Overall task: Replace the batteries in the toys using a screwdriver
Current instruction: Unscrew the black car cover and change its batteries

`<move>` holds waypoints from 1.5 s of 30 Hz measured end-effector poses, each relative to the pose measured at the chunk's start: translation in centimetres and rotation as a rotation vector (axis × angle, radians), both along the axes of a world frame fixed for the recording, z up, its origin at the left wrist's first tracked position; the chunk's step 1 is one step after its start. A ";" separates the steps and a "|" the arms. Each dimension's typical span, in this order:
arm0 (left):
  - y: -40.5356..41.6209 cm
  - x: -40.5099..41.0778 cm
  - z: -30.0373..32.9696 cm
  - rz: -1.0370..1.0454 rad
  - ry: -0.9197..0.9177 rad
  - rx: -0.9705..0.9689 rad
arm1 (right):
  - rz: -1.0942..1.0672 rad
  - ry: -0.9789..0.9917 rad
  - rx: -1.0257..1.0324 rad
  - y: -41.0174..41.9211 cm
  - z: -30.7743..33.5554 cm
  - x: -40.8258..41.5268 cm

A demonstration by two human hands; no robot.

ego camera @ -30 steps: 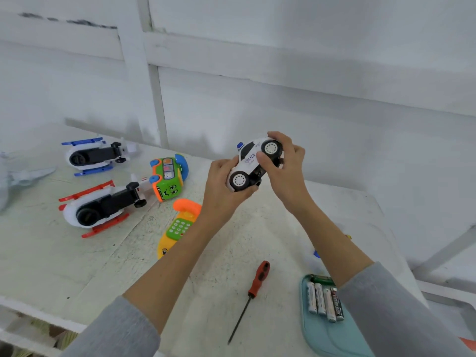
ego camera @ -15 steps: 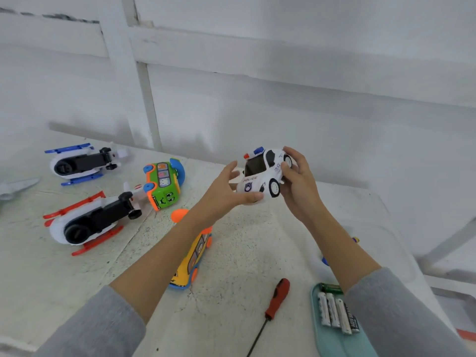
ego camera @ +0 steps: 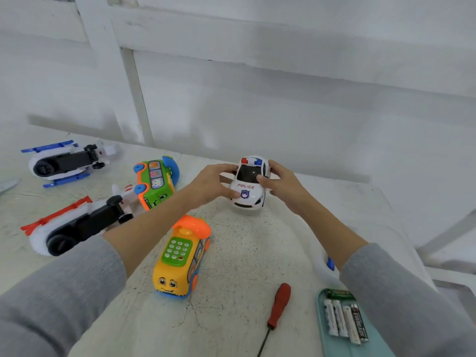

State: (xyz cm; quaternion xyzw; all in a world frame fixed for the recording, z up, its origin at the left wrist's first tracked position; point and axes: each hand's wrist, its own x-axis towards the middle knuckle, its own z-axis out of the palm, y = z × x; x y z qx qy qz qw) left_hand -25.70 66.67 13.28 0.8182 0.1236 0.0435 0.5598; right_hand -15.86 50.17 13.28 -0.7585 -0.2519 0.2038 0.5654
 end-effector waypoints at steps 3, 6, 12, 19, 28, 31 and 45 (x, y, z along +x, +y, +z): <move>0.4 0.8 -0.6 -0.029 0.027 -0.021 | -0.036 -0.002 -0.054 0.4 -1.3 1.2; 0.6 1.6 -1.3 -0.065 0.050 -0.012 | -0.091 0.034 -0.070 0.4 -2.5 2.3; 0.8 3.4 -1.3 -0.223 0.140 0.021 | -0.146 0.082 -0.098 -0.2 -4.0 3.3; 1.1 4.4 -1.6 -0.256 0.172 0.002 | -0.152 0.071 -0.088 -0.6 -4.4 3.6; 0.9 5.2 -1.6 -0.277 0.192 -0.012 | -0.169 0.067 -0.081 -0.8 -4.2 3.9; 0.9 5.2 -1.6 -0.275 0.197 -0.008 | -0.158 0.050 -0.116 -0.8 -4.4 4.0; 4.9 -4.6 1.6 -0.051 0.014 0.010 | -0.041 -0.235 -0.064 0.7 -1.0 -7.5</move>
